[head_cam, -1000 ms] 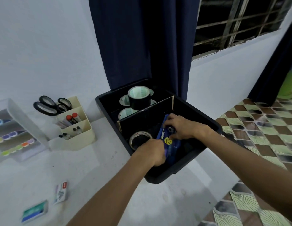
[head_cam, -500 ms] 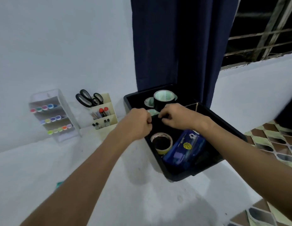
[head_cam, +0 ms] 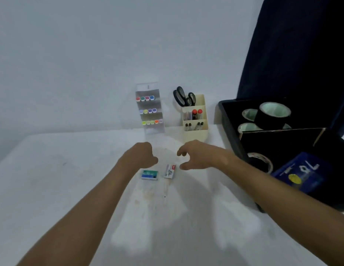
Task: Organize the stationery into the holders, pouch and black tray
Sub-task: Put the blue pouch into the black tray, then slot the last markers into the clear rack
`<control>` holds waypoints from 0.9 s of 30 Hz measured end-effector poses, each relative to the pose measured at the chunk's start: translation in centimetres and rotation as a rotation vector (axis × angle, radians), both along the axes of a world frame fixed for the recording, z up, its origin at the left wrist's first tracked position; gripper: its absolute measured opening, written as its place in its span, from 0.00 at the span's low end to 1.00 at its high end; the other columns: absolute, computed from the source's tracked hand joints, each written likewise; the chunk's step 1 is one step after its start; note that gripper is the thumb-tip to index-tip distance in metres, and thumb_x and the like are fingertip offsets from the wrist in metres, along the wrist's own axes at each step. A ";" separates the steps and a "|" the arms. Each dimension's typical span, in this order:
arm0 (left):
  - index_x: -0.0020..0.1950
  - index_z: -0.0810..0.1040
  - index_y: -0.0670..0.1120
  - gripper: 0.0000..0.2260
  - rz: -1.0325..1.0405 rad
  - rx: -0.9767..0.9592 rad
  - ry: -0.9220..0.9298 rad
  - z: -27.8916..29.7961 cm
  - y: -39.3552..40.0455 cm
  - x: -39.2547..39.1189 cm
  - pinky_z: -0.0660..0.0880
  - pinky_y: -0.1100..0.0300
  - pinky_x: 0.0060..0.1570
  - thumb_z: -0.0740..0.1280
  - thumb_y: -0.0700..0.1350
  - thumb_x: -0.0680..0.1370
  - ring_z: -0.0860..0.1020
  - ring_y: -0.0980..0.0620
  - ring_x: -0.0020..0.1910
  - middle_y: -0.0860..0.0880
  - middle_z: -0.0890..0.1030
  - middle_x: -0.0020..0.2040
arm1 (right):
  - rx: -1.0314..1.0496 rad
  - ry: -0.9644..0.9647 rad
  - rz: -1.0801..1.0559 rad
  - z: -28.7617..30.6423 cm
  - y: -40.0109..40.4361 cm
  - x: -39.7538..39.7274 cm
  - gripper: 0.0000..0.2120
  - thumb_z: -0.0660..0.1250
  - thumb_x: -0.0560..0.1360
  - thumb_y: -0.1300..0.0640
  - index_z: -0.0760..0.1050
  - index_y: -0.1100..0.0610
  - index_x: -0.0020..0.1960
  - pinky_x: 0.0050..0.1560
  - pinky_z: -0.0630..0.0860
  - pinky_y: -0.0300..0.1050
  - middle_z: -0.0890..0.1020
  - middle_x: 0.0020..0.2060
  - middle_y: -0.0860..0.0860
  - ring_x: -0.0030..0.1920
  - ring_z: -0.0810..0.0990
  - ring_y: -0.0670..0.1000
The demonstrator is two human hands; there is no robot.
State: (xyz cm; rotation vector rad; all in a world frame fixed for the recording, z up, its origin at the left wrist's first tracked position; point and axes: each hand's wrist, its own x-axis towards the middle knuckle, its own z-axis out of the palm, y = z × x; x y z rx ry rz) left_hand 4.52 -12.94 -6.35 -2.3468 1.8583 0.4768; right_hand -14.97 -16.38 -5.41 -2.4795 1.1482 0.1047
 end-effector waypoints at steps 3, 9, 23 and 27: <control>0.61 0.74 0.41 0.22 0.082 0.056 0.038 -2.7 1.8 0.8 0.71 0.57 0.49 0.66 0.56 0.75 0.76 0.44 0.59 0.43 0.77 0.61 | 0.055 0.074 -0.012 -2.3 0.5 1.9 0.33 0.70 0.73 0.46 0.63 0.56 0.73 0.64 0.66 0.44 0.68 0.69 0.53 0.68 0.68 0.52; 0.61 0.72 0.44 0.32 0.244 -0.069 0.051 -5.7 4.2 0.1 0.75 0.53 0.54 0.68 0.67 0.69 0.77 0.46 0.55 0.44 0.74 0.58 | 0.043 0.092 -0.098 -5.8 1.0 4.1 0.35 0.73 0.66 0.38 0.68 0.56 0.65 0.55 0.74 0.47 0.72 0.58 0.54 0.56 0.74 0.54; 0.70 0.67 0.47 0.34 0.061 -0.118 0.215 -6.5 3.7 2.8 0.74 0.54 0.59 0.75 0.53 0.68 0.70 0.48 0.60 0.47 0.69 0.60 | 0.022 -0.052 -0.047 -7.3 -0.4 4.8 0.35 0.71 0.70 0.45 0.64 0.56 0.72 0.61 0.71 0.48 0.68 0.60 0.54 0.62 0.68 0.54; 0.75 0.60 0.47 0.36 0.226 -0.239 0.311 -7.8 5.1 2.2 0.71 0.54 0.62 0.72 0.50 0.71 0.66 0.45 0.67 0.45 0.66 0.67 | 0.053 -0.194 -0.190 -8.1 0.7 3.8 0.36 0.70 0.71 0.48 0.59 0.57 0.74 0.61 0.70 0.46 0.67 0.62 0.55 0.64 0.68 0.55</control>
